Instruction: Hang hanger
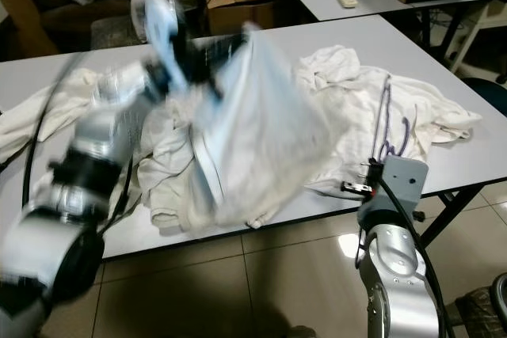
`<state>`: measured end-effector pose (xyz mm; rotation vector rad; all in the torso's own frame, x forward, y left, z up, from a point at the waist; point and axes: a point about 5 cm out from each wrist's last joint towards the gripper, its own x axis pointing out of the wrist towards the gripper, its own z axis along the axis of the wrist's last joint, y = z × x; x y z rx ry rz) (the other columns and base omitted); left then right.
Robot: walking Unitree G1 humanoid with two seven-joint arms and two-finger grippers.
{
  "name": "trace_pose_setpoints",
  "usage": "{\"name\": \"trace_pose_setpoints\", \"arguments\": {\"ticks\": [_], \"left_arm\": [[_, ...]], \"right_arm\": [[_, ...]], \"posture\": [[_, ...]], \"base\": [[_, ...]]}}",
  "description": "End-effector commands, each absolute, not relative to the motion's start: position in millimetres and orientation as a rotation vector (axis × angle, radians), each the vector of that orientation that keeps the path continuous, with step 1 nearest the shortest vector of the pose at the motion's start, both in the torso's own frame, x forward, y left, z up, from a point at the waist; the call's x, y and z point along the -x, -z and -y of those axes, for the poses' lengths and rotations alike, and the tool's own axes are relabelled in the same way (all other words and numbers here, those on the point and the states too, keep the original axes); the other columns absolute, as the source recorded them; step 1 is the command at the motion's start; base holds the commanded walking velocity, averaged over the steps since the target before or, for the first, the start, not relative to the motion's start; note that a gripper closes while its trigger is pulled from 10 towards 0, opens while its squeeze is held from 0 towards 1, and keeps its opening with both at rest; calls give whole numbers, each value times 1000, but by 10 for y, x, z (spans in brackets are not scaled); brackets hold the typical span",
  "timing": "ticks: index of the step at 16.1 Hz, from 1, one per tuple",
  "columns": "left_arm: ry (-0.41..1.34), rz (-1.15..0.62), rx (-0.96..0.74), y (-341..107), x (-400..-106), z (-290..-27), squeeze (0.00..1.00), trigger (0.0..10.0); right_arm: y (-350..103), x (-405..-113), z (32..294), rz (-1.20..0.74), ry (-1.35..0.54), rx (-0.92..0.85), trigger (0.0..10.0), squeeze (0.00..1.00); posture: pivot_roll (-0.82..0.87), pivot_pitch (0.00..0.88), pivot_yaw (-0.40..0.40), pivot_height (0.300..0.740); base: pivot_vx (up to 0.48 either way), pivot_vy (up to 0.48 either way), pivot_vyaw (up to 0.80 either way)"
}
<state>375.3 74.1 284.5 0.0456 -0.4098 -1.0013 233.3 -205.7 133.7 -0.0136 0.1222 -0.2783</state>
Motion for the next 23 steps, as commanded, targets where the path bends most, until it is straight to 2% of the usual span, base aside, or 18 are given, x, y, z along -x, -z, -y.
{"name": "trace_pose_setpoints", "arguments": {"ticks": [1,3,4,5,8,10,13,15,16,17,18,19,20,21,22,23], "left_arm": [[1046,531,22,-3163,-3740,-715,0,0],[1108,670,151,-3525,-3687,-744,0,0],[1162,832,343,-3899,-3618,-902,0,0],[1173,936,411,-4157,-3597,-1089,0,0],[1106,843,230,-4092,-3732,-1137,0,0],[1019,727,-76,-3905,-3831,-1071,0,0],[858,527,-289,-3478,-3997,-1153,0,0],[609,289,-496,-3057,-4145,-1373,0,0],[548,231,-530,-2953,-4171,-1453,0,0],[460,137,-567,-2782,-4194,-1603,0,784],[384,76,-570,-2661,-4198,-1743,0,0],[315,-37,-586,-2472,-4182,-1927,0,10000],[299,-109,-579,-2350,-4158,-2025,0,10000],[273,-188,-571,-2204,-4118,-2148,1000,10000],[249,-273,-565,-2067,-4068,-2275,1000,10000],[249,-273,-565,-2067,-4068,-2275,1000,10000]], "right_arm": [[-1374,-2369,2071,-95,295,18,10000,0],[-1385,-2367,2106,-87,323,22,10000,0],[-1387,-2354,2135,-82,346,16,10000,0],[-1383,-2335,2165,-79,369,12,10000,0],[-1368,-2328,2172,-78,382,1,10000,0],[-1376,-2349,2170,-72,385,3,10000,0],[-1382,-2330,2188,-68,400,8,10000,0],[-1376,-2318,2203,-73,402,14,10000,0],[-1374,-2318,2205,-74,401,15,10000,0],[-1374,-2318,2208,-77,398,18,10000,0],[-1373,-2319,2212,-79,395,19,10000,0],[-1371,-2323,2210,-83,390,19,10000,0],[-1365,-2328,2203,-88,383,20,10000,0],[-1354,-2332,2192,-96,373,18,10000,0],[-1344,-2338,2180,-104,361,16,10000,0],[-1344,-2338,2180,-104,361,16,10000,0]], "posture": [[-236,0,92,740],[-236,0,98,740],[-239,0,111,740],[-238,0,117,740],[-234,0,123,740],[-237,0,129,740],[-246,0,131,740],[-251,0,126,740],[-254,0,124,740],[-254,0,122,740],[-256,0,117,740],[-257,0,115,740],[-258,0,113,740],[-258,0,113,740],[-256,0,109,740],[-256,0,109,740]], "base": [[0,0,0],[0,0,0],[0,0,0],[0,0,0],[0,0,0],[0,0,0],[0,0,0],[0,0,0],[0,0,0],[0,0,0],[0,0,0],[0,0,0],[0,0,0],[0,0,0],[0,0,0],[0,0,0]]}}
